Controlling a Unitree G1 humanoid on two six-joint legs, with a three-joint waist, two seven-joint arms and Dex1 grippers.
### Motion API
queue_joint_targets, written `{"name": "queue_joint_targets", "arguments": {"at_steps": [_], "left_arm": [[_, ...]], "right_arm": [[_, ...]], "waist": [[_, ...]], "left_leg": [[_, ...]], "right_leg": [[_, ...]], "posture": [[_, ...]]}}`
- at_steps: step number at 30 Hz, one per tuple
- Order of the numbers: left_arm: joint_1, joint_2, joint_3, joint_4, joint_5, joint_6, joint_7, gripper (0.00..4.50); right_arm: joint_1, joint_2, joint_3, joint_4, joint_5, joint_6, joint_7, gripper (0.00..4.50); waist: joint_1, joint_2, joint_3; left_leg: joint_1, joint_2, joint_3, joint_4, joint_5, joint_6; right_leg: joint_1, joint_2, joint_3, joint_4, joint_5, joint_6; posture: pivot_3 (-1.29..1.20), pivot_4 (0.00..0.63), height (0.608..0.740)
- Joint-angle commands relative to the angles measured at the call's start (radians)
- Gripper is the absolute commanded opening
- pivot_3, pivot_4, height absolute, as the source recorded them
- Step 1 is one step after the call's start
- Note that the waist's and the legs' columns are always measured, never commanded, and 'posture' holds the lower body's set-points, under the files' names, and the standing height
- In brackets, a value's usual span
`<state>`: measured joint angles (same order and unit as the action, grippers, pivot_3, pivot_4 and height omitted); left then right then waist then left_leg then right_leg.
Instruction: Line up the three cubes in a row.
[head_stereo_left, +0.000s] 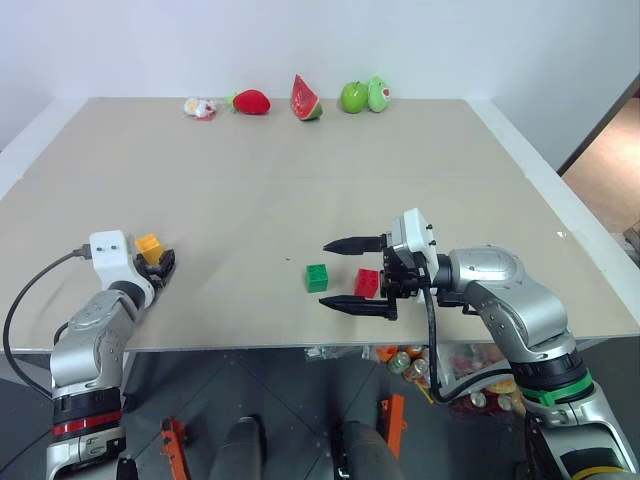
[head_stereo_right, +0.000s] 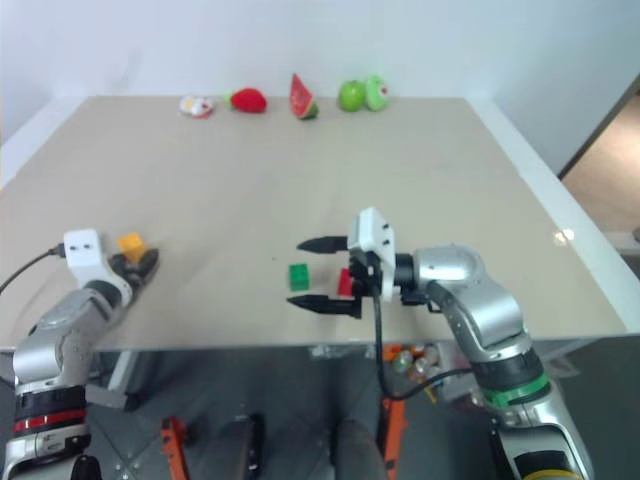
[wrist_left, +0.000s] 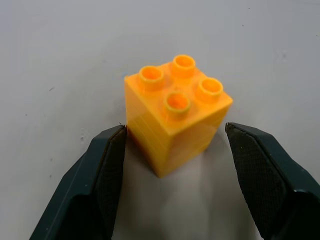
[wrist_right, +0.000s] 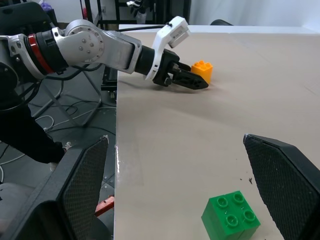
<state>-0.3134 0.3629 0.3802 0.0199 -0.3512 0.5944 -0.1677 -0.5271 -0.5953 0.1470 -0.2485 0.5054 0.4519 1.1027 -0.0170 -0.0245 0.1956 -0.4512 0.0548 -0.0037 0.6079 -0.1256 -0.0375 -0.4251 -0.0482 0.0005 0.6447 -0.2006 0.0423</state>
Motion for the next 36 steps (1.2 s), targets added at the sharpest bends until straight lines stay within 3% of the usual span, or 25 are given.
{"name": "queue_joint_targets", "arguments": {"at_steps": [1,2,7,13,21,28,36], "left_arm": [[-0.014,-0.008,-0.010,0.003,0.012,-0.012,0.019,3.24],[-0.015,-0.009,-0.014,0.004,0.015,-0.014,0.023,2.72],[-0.025,-0.017,-0.023,0.006,0.022,-0.022,0.031,1.21],[-0.013,0.026,-0.079,-0.020,0.043,-0.043,-0.052,1.21],[0.015,0.182,-0.248,-0.046,0.021,-0.241,-0.488,1.21],[-0.011,0.307,-0.331,0.018,-0.027,-0.315,-0.865,1.21],[-0.119,0.326,-0.434,0.117,0.009,-0.362,-1.066,1.21]], "right_arm": [[0.002,-0.001,-0.029,-0.036,0.012,-0.008,-0.009,4.50],[0.005,-0.002,-0.030,-0.035,0.013,-0.007,-0.010,4.50],[0.013,-0.007,-0.032,-0.025,0.011,-0.009,-0.013,4.50],[0.009,-0.010,-0.036,-0.016,0.013,-0.008,-0.010,4.50],[-0.004,-0.037,-0.057,0.025,0.002,-0.015,-0.003,4.50],[0.036,-0.132,-0.180,0.127,0.008,-0.016,-0.007,4.50],[0.108,-0.193,-0.287,0.153,0.025,0.008,-0.026,4.50]], "waist": [[0.000,0.000,0.000],[0.000,0.000,0.000],[0.002,0.000,0.000],[0.013,0.000,0.000],[0.022,-0.001,0.000],[0.023,-0.001,0.000],[0.024,-0.001,0.000]], "left_leg": [[0.000,0.000,0.000,0.000,0.000,0.000],[0.000,0.000,0.000,0.000,0.000,0.000],[0.000,-0.001,0.000,0.000,0.000,0.000],[0.000,-0.002,0.000,0.000,0.000,0.000],[-0.001,-0.001,0.001,-0.002,0.000,-0.001],[-0.008,-0.001,0.003,-0.003,0.001,0.001],[-0.008,-0.001,0.003,-0.003,0.001,0.002]], "right_leg": [[0.000,0.000,0.000,0.000,0.000,0.000],[0.000,0.000,0.000,0.000,0.000,0.000],[0.000,-0.001,0.000,0.000,0.000,0.000],[0.000,-0.001,0.000,0.000,0.000,0.000],[-0.004,-0.002,0.000,-0.001,-0.001,-0.001],[-0.012,-0.002,0.001,-0.001,-0.001,-0.002],[-0.012,-0.002,0.001,-0.001,-0.002,-0.002]], "posture": [[0.00,0.150,0.740],[0.00,0.150,0.740],[0.00,0.150,0.740],[0.00,0.150,0.740],[0.00,0.150,0.740],[0.00,0.150,0.740],[0.00,0.150,0.740]]}}
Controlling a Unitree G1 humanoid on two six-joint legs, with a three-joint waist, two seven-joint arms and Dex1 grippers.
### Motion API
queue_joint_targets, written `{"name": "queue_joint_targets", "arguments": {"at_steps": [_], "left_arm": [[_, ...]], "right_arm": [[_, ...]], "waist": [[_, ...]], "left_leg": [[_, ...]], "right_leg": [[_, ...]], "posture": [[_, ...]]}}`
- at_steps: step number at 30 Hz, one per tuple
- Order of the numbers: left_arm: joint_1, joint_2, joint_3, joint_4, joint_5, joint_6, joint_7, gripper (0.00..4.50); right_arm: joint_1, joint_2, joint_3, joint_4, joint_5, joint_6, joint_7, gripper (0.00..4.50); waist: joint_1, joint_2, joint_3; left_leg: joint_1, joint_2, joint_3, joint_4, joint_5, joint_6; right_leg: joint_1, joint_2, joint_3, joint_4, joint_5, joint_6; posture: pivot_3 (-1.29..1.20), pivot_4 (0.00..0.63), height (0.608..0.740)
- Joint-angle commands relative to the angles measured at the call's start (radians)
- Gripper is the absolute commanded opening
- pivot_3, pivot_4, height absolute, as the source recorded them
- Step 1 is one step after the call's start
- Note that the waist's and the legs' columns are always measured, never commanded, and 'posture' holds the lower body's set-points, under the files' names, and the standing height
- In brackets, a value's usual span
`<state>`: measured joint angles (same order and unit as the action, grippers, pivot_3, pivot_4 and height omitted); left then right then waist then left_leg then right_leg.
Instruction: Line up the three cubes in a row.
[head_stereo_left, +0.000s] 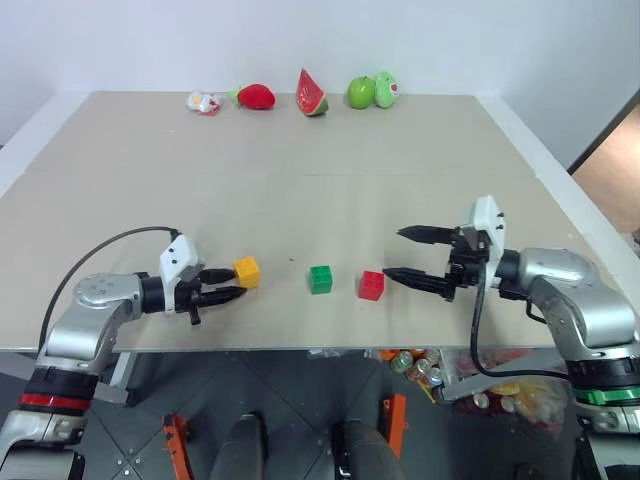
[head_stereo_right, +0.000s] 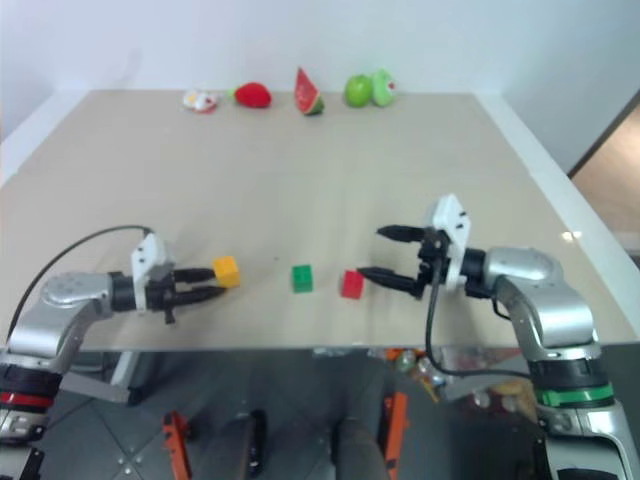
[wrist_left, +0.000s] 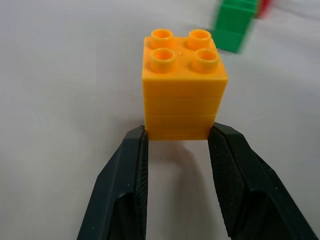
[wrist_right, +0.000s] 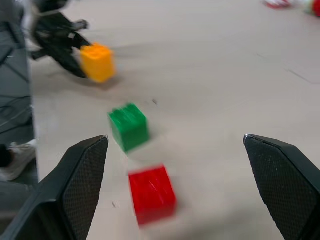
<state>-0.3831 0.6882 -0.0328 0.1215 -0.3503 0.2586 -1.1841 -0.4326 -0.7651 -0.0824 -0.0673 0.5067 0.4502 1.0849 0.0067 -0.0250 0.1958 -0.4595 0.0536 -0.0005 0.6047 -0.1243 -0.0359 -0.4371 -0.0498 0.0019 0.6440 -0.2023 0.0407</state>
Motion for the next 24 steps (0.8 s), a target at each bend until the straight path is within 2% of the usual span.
{"name": "queue_joint_targets", "arguments": {"at_steps": [1,7,24], "left_arm": [[-0.062,-0.003,-0.029,0.025,0.007,-0.026,-0.062,1.21],[-0.125,-0.024,-0.082,0.120,0.048,-0.091,-0.126,1.21],[-0.235,-0.095,-0.102,0.326,0.108,-0.205,-0.173,1.21]], "right_arm": [[0.022,-0.025,-0.065,-0.037,0.029,0.017,-0.010,4.50],[0.076,-0.035,-0.088,-0.074,0.045,0.054,-0.020,4.50],[0.089,-0.038,-0.096,-0.134,0.071,0.106,-0.062,4.50]], "waist": [[-0.001,0.000,0.000],[-0.001,0.000,0.000],[0.000,0.000,0.000]], "left_leg": [[0.000,0.000,0.000,0.000,0.000,0.000],[0.000,0.000,0.000,0.000,0.000,0.000],[0.000,0.001,0.000,0.004,0.000,0.001]], "right_leg": [[0.000,0.000,0.000,0.000,0.000,0.000],[0.000,0.001,0.000,0.000,0.000,0.000],[0.001,0.002,0.002,0.001,0.001,0.002]], "posture": [[0.00,0.150,0.740],[0.00,0.150,0.740],[0.00,0.150,0.740]]}}
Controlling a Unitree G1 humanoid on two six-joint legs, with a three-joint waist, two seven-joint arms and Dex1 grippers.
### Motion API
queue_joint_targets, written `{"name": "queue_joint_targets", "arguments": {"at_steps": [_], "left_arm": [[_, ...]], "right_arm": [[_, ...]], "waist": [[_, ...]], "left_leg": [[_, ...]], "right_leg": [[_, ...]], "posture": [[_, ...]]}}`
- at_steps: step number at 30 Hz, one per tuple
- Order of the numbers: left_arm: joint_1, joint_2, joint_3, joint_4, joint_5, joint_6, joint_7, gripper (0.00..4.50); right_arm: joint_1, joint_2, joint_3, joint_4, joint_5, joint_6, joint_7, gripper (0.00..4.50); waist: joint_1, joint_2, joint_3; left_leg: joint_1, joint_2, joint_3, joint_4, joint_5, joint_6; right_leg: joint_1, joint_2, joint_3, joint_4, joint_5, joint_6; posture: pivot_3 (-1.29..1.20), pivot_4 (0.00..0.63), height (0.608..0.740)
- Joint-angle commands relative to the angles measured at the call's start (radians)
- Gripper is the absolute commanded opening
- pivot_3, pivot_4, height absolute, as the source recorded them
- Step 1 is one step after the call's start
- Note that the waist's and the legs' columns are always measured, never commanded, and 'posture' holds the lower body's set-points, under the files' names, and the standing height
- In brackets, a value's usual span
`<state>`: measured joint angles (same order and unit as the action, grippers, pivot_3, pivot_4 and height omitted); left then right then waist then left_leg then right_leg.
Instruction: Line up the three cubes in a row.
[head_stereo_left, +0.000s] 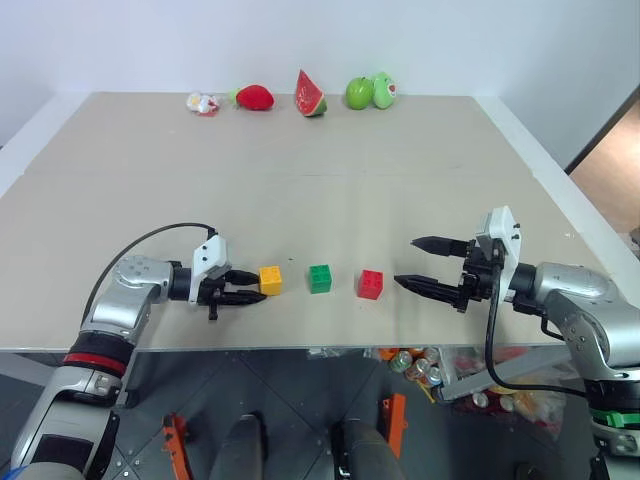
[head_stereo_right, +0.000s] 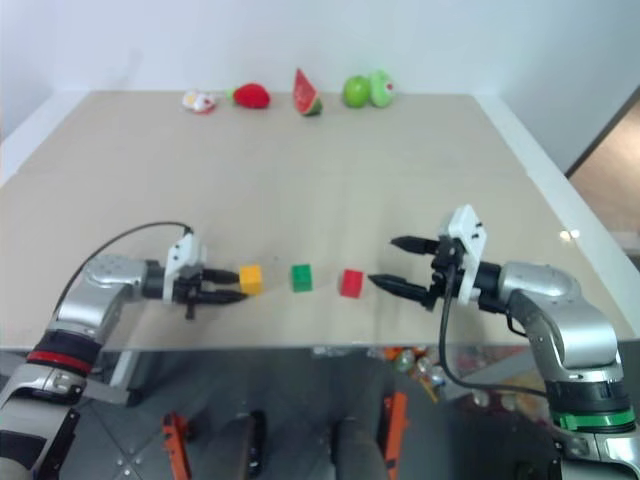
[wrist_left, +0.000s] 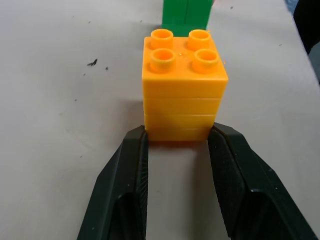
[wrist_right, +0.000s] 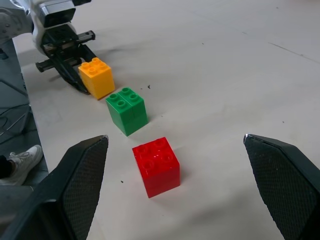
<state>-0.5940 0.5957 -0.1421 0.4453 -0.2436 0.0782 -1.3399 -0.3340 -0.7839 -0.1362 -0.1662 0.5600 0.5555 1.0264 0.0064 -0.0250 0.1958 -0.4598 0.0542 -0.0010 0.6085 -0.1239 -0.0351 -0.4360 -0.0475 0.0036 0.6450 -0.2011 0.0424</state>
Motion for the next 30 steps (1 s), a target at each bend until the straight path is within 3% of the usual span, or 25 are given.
{"name": "queue_joint_targets", "arguments": {"at_steps": [1,8,10,16,26,30], "left_arm": [[-0.024,-0.003,0.005,0.004,0.003,-0.028,-0.022,1.21],[-0.037,-0.015,-0.003,0.060,0.027,-0.066,-0.034,1.21],[-0.036,-0.017,-0.004,0.069,0.033,-0.076,-0.038,2.23],[-0.022,0.017,0.011,0.103,0.059,-0.124,-0.043,4.10],[0.082,0.187,0.142,0.006,0.000,-0.007,0.004,4.10],[0.180,0.214,0.291,-0.239,-0.152,0.291,0.130,4.10]], "right_arm": [[-0.009,-0.021,-0.043,-0.036,0.020,0.002,-0.005,4.50],[-0.001,-0.027,-0.046,-0.042,0.025,0.002,-0.008,4.50],[-0.003,-0.028,-0.046,-0.042,0.025,0.002,-0.009,4.50],[-0.011,-0.030,-0.043,-0.035,0.022,-0.001,-0.005,4.50],[-0.017,-0.065,-0.049,0.026,0.008,-0.021,0.034,4.50],[0.003,-0.061,-0.050,0.097,-0.019,-0.047,0.032,4.50]], "waist": [[0.000,0.000,0.000],[0.000,0.000,0.000],[0.000,0.000,0.000],[0.000,0.000,0.000],[-0.028,0.000,0.000],[-0.028,0.000,0.000]], "left_leg": [[0.000,0.000,0.000,0.000,0.000,0.000],[0.000,0.000,0.000,0.000,0.000,0.000],[0.000,0.000,0.000,0.001,0.000,0.000],[0.000,0.000,0.000,0.003,0.001,0.002],[0.004,0.007,0.000,0.002,0.001,0.002],[0.004,0.008,0.001,0.001,0.001,0.002]], "right_leg": [[0.000,0.000,0.000,0.000,0.000,0.000],[0.000,0.000,0.000,0.000,0.000,0.000],[0.001,0.000,0.000,0.000,0.001,0.001],[0.002,0.000,0.000,0.000,0.003,0.001],[0.001,0.005,0.000,0.000,0.008,-0.005],[-0.001,0.005,0.000,0.000,0.007,-0.006]], "posture": [[0.00,0.150,0.740],[0.00,0.150,0.740],[0.00,0.150,0.740],[0.00,0.150,0.740],[0.00,0.150,0.740],[0.00,0.150,0.740]]}}
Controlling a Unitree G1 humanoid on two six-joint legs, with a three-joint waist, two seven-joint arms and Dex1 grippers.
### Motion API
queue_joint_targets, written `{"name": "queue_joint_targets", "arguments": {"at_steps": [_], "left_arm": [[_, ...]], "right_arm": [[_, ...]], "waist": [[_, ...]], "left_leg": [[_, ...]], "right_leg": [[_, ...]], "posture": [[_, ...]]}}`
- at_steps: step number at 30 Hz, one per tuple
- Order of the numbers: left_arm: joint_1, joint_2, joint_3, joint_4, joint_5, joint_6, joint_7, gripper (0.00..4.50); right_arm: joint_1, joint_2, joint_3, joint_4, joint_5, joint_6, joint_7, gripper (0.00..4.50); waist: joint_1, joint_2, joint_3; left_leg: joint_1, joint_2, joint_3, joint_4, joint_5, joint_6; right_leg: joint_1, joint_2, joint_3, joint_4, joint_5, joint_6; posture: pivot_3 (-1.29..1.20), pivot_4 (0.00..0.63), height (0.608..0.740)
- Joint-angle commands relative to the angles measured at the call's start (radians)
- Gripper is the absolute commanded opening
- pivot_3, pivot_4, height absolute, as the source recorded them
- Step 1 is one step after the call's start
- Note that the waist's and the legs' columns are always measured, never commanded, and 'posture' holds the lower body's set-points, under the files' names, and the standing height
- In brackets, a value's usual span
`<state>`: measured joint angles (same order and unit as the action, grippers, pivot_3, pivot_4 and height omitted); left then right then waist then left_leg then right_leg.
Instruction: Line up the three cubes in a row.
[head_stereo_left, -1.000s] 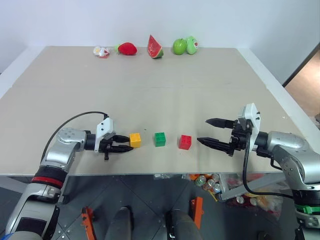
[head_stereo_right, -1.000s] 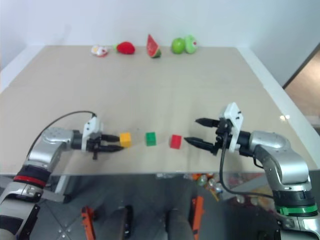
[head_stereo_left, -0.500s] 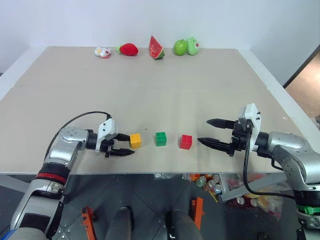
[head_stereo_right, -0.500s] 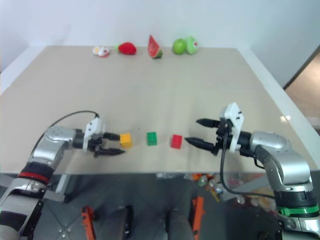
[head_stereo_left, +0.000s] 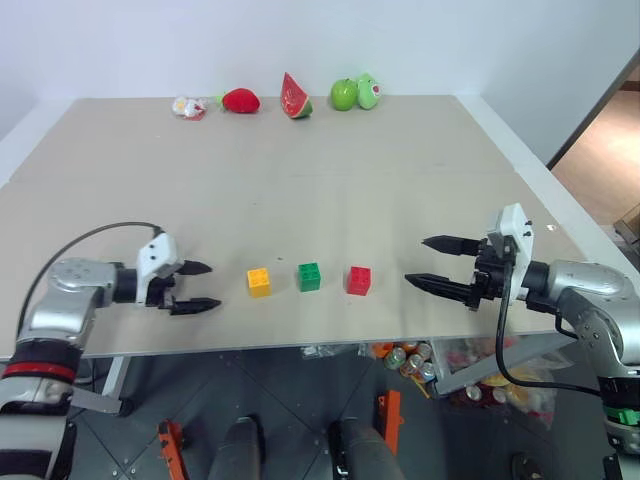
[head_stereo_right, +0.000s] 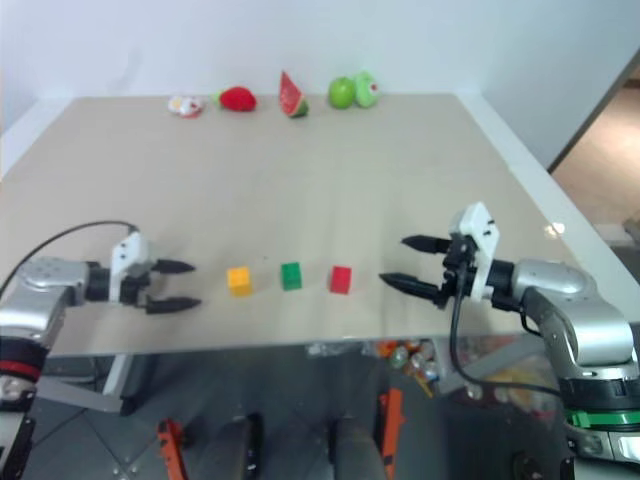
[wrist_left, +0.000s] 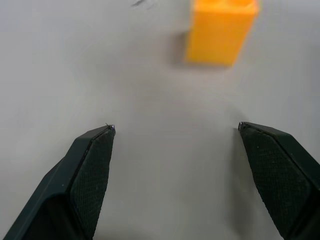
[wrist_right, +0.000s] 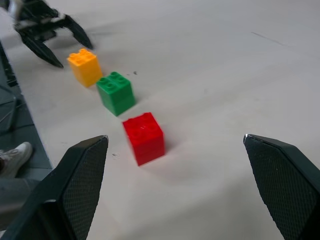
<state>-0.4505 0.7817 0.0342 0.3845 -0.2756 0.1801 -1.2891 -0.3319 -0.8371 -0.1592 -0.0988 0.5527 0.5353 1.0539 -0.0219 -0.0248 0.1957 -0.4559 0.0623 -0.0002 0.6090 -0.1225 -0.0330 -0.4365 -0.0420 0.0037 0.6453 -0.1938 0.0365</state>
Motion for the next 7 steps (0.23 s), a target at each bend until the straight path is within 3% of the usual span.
{"name": "queue_joint_targets", "arguments": {"at_steps": [1,7], "left_arm": [[0.057,0.027,0.140,-0.226,-0.149,0.239,0.102,4.10],[0.220,0.026,0.217,-0.450,-0.242,0.398,0.181,4.10]], "right_arm": [[0.002,-0.003,-0.022,0.039,-0.015,-0.032,0.006,4.50],[-0.012,0.038,0.026,0.076,-0.042,-0.051,0.010,4.50]], "waist": [[0.000,0.000,0.000],[0.000,0.000,0.000]], "left_leg": [[-0.001,0.000,0.000,0.000,0.000,0.000],[-0.001,0.000,0.001,0.000,0.000,0.000]], "right_leg": [[-0.001,0.000,0.000,0.000,0.000,0.000],[-0.001,0.000,0.000,0.000,0.000,0.000]], "posture": [[0.00,0.150,0.740],[0.00,0.150,0.740]]}}
